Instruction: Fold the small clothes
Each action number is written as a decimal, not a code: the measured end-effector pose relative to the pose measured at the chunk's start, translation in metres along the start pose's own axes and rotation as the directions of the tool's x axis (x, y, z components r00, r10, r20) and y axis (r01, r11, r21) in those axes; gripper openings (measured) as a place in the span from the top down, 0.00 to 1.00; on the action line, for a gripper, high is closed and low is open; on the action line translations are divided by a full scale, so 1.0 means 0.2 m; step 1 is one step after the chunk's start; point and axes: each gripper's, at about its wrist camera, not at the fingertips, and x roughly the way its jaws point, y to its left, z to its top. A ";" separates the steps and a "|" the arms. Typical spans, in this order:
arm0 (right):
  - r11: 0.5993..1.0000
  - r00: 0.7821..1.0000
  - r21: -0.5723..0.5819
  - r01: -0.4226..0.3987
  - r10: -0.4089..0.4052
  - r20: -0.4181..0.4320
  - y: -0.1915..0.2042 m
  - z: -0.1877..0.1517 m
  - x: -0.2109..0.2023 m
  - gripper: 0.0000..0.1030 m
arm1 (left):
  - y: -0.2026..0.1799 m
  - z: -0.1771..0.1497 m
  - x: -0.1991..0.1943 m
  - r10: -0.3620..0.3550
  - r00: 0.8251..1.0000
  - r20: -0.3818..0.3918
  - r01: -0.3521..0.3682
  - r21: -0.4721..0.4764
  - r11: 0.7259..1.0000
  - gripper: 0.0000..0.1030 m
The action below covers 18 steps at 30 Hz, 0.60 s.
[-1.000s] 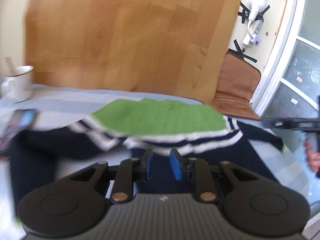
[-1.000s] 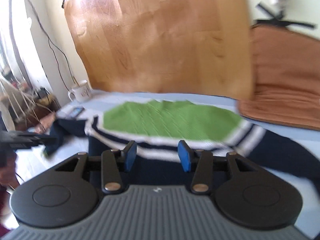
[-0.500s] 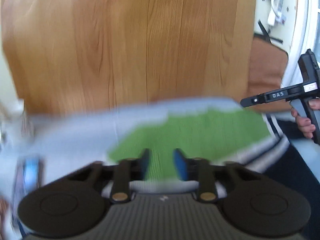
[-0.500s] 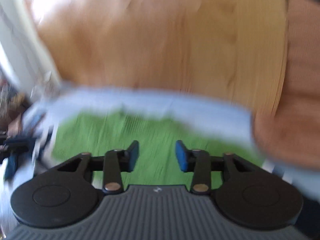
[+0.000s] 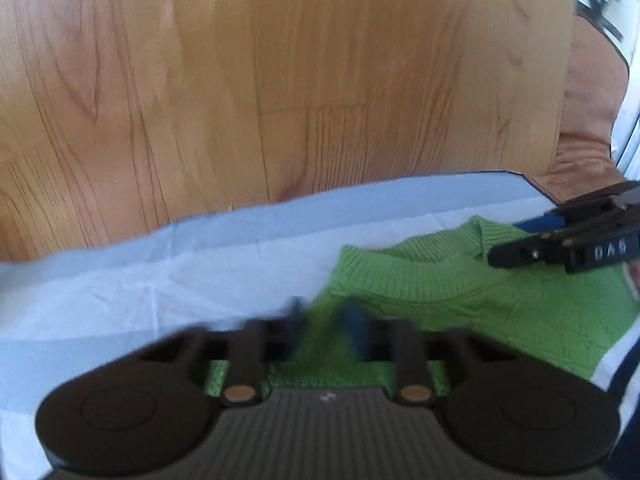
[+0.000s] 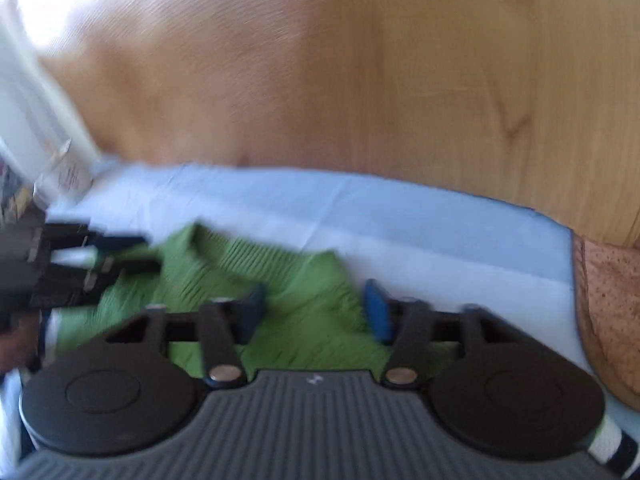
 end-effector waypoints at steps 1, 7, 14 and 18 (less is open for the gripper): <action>0.999 1.000 -0.040 0.016 -0.015 0.016 0.05 -0.01 -0.02 0.82 | -0.02 0.00 -0.01 0.025 1.000 0.019 -0.025 0.009 1.000 0.91; 0.923 0.909 -0.199 0.330 -0.253 0.330 0.18 0.02 -0.13 0.83 | -0.17 0.06 0.00 0.207 0.965 0.158 -0.220 0.068 0.973 0.93; 0.900 0.911 -0.199 0.388 -0.343 0.228 0.06 -0.02 0.13 0.76 | -0.19 0.09 0.20 0.312 0.945 0.098 -0.318 0.053 0.947 0.89; 0.918 0.912 -0.112 0.380 -0.352 0.209 0.03 -0.01 0.03 0.55 | -0.16 0.10 0.15 0.336 0.939 0.075 -0.336 -0.010 0.942 0.88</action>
